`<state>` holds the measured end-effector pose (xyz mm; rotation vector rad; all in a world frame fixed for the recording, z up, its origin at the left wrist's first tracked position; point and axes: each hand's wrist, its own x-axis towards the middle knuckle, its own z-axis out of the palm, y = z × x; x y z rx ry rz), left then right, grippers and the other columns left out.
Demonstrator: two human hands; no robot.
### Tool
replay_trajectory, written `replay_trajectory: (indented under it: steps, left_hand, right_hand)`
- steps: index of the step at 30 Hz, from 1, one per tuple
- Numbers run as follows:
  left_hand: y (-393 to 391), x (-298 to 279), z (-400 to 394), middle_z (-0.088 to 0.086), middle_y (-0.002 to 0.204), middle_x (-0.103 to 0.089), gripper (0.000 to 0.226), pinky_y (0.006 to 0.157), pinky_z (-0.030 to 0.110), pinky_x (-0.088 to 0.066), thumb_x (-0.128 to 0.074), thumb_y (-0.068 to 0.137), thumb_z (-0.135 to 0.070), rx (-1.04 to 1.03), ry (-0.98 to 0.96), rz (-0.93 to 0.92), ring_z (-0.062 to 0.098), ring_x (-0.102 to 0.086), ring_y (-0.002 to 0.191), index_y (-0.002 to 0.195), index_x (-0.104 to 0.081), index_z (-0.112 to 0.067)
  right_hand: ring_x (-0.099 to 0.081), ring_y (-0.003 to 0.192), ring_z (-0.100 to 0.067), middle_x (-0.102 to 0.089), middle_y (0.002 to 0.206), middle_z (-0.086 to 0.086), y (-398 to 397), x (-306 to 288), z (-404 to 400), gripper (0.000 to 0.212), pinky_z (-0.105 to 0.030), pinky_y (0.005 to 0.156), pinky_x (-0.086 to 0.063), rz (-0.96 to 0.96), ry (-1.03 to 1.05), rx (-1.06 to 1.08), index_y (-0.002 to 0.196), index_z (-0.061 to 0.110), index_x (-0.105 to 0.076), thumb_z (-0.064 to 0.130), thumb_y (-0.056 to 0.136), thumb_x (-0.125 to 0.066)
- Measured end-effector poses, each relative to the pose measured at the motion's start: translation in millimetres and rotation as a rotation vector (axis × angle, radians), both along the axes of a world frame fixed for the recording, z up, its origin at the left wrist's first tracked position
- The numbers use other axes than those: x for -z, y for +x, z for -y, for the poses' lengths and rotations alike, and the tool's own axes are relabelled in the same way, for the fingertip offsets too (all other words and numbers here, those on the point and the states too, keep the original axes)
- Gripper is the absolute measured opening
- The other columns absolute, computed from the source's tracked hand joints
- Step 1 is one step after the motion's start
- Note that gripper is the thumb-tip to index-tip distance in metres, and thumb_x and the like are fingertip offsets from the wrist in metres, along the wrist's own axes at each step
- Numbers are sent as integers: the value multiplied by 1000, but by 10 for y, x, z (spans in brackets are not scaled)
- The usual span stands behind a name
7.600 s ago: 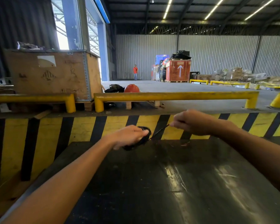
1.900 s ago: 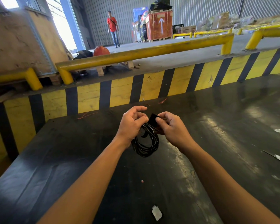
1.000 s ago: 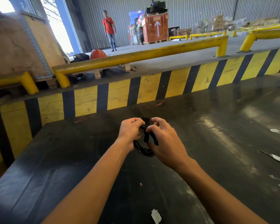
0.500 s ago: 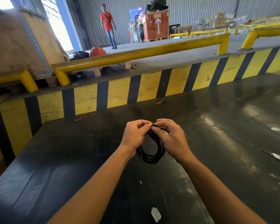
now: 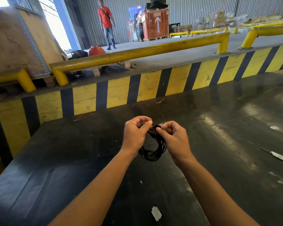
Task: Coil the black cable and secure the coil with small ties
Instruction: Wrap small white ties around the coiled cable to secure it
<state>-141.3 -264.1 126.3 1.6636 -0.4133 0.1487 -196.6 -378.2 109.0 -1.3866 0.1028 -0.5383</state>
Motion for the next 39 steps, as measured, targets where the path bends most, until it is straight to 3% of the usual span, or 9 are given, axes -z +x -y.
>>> replay_trajectory:
  steps: [7, 12, 17, 21, 24, 28, 32, 36, 39]
  left_hand:
    - [-70, 61, -47, -3, 73, -63, 7, 49, 12, -39, -65, 86, -16, 57, 25, -34, 3, -54, 56, 91, -70, -12]
    - [-100, 65, -79, -4, 71, -61, 13, 48, 12, -39, -67, 85, -20, 103, 52, -72, 1, -53, 50, 94, -67, -11]
    - [-125, 250, -186, 2, 89, -68, 31, 74, 32, -53, -71, 81, -19, 259, 46, -326, 13, -64, 76, 110, -62, -12]
    - [-206, 541, -386, 4, 87, -67, 22, 72, 31, -51, -65, 83, -2, 201, -66, -548, 14, -64, 71, 103, -63, -10]
    - [-257, 703, -688, 6, 92, -66, 28, 70, 31, -53, -67, 82, -2, 116, -68, -642, 15, -62, 70, 108, -62, -11]
    - [-368, 852, -1096, 10, 93, -67, 45, 73, 33, -54, -70, 80, -6, 35, 76, -707, 17, -65, 72, 122, -54, -14]
    - [-493, 951, -1292, 10, 80, -63, 53, 71, 31, -57, -64, 86, -9, 25, 130, -652, 19, -67, 70, 131, -44, -29]
    - [-563, 1055, -1312, 7, 80, -58, 40, 70, 29, -58, -57, 91, -9, 41, 236, -568, 13, -63, 59, 128, -53, -24]
    - [-561, 1081, -1228, 2, 77, -58, 22, 59, 19, -51, -55, 92, -10, 68, 391, -489, 6, -56, 50, 109, -65, -23]
  right_hand:
    - [-69, 78, -21, -69, 85, -15, -75, 93, -4, 20, -25, 69, -57, -26, 65, -37, 95, 14, -57, 2, 82, -66]
    - [-65, 78, -25, -65, 77, -9, -60, 110, 62, 16, -39, 77, -55, -23, -27, -52, 83, 14, -60, 0, 79, -68]
    - [-65, 67, -14, -67, 75, -6, 1, 202, 93, 16, -24, 63, -55, -25, 117, 40, 88, 15, -60, 1, 81, -66]
    - [-63, 70, -16, -67, 79, -7, 38, 604, 70, 19, -23, 61, -51, -248, 159, -58, 105, 6, -55, 6, 87, -61]
    - [-62, 75, -16, -65, 91, -10, -6, 1112, 8, 14, -27, 65, -48, -471, -115, -136, 96, 14, -55, 18, 86, -64]
    - [-55, 91, -14, -58, 102, -1, -172, 1771, -92, 34, -25, 75, -41, -816, -846, -477, 107, 20, -56, 32, 79, -70]
    - [-62, 100, -22, -66, 111, -7, -322, 2152, -243, 22, -28, 74, -45, -828, -1110, -613, 96, 21, -62, 29, 76, -63]
    - [-62, 80, -17, -65, 90, -5, -279, 2122, -267, 12, -24, 64, -46, -849, -944, -540, 76, 23, -55, 21, 81, -65]
    - [-57, 59, -16, -61, 73, -5, -147, 1831, -222, 12, -24, 51, -47, -762, -425, -387, 85, 14, -59, 13, 80, -70]
